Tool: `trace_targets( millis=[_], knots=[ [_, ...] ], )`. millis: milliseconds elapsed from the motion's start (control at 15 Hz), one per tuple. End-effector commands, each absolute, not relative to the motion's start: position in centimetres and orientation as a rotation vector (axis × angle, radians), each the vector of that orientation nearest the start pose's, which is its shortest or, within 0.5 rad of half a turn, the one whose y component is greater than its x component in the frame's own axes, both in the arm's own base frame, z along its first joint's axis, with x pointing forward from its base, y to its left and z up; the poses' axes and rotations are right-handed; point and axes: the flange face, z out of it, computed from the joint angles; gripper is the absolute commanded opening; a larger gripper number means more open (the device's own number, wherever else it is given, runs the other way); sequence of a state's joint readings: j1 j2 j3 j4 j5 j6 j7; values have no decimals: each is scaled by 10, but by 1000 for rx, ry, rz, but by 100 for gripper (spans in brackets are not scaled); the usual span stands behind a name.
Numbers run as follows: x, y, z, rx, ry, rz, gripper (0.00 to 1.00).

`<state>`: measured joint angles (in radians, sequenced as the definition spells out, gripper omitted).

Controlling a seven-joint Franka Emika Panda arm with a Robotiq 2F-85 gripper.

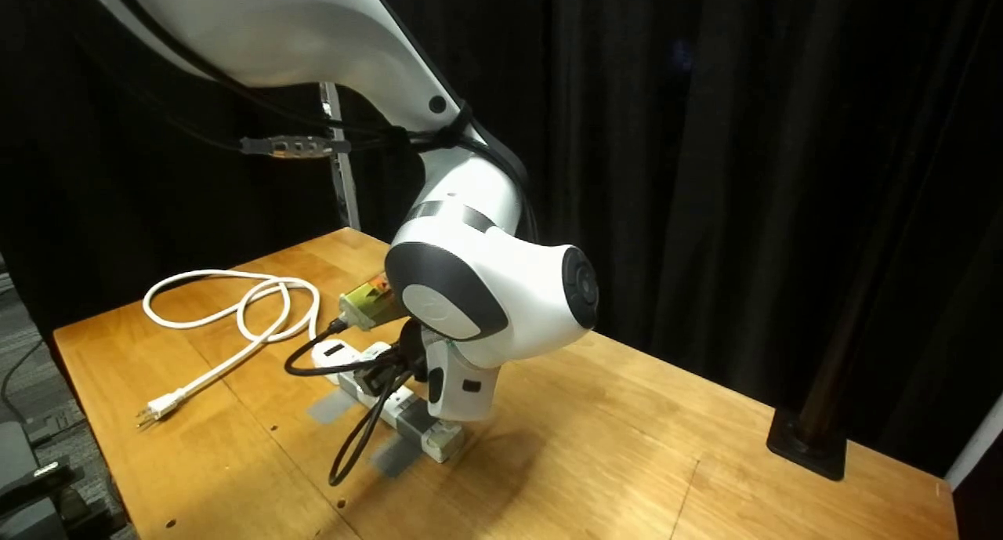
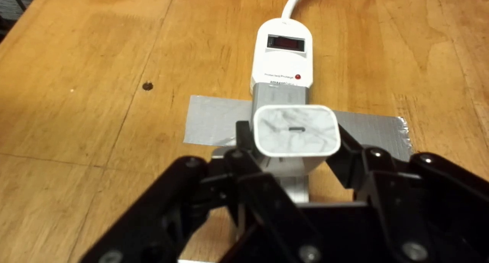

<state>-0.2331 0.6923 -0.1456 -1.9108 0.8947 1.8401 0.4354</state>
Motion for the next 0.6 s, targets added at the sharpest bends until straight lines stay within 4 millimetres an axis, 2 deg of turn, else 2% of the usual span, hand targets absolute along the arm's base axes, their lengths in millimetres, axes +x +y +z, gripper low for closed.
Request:
trace_targets(
  millis=[0,533],
  knots=[
    [532,-143,110,-1862,1513,867,24],
    [534,-147,106,-1874,1515,848,24]
  ],
)
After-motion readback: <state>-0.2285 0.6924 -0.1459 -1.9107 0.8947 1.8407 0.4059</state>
